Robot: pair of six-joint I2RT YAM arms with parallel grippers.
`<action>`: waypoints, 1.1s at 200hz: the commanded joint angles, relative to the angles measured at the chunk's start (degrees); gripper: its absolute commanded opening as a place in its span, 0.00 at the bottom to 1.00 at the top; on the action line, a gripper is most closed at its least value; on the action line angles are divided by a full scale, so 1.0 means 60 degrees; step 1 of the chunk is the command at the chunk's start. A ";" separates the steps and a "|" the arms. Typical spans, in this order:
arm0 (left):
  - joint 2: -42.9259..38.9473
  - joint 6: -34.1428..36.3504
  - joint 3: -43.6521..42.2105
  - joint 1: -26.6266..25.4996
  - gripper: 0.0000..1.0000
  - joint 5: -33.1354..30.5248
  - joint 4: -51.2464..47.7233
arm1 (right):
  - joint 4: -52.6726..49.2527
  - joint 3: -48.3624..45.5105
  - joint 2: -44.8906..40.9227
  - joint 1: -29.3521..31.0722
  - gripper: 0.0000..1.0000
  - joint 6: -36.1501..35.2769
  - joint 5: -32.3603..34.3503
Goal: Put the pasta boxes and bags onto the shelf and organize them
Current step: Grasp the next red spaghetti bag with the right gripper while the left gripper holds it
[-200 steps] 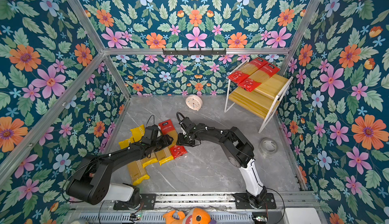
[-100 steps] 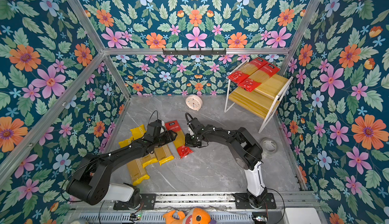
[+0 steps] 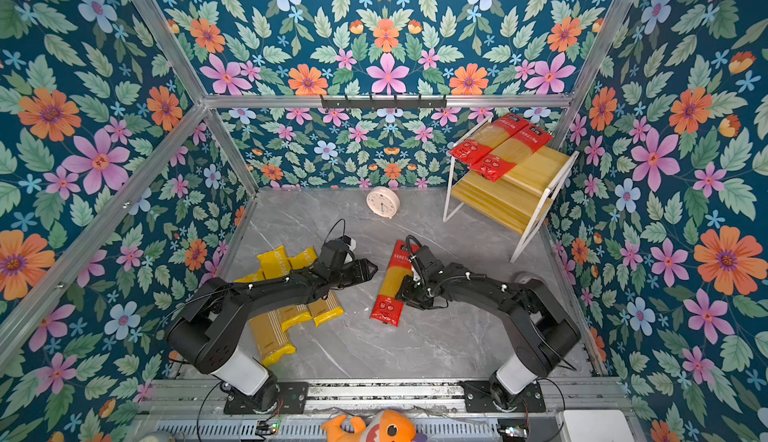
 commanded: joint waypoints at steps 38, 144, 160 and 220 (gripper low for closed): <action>0.0815 0.0032 0.0479 -0.0453 0.61 0.0700 0.0900 | 0.1537 -0.0084 0.0716 -0.1437 0.47 0.0424 -0.0339; 0.1739 -0.0059 0.0553 -0.0678 0.47 0.0817 0.1413 | 0.3851 0.0482 0.2863 -0.1327 0.39 0.0392 -0.0643; 0.1643 -0.0027 0.0413 -0.0665 0.45 0.0861 0.1593 | 0.4292 0.0276 0.2728 -0.1320 0.29 0.0235 -0.0658; -0.0429 0.1922 -0.0214 0.0000 0.55 0.2134 0.2403 | 0.6577 -0.0686 0.1451 -0.1101 0.00 -0.0461 -0.0708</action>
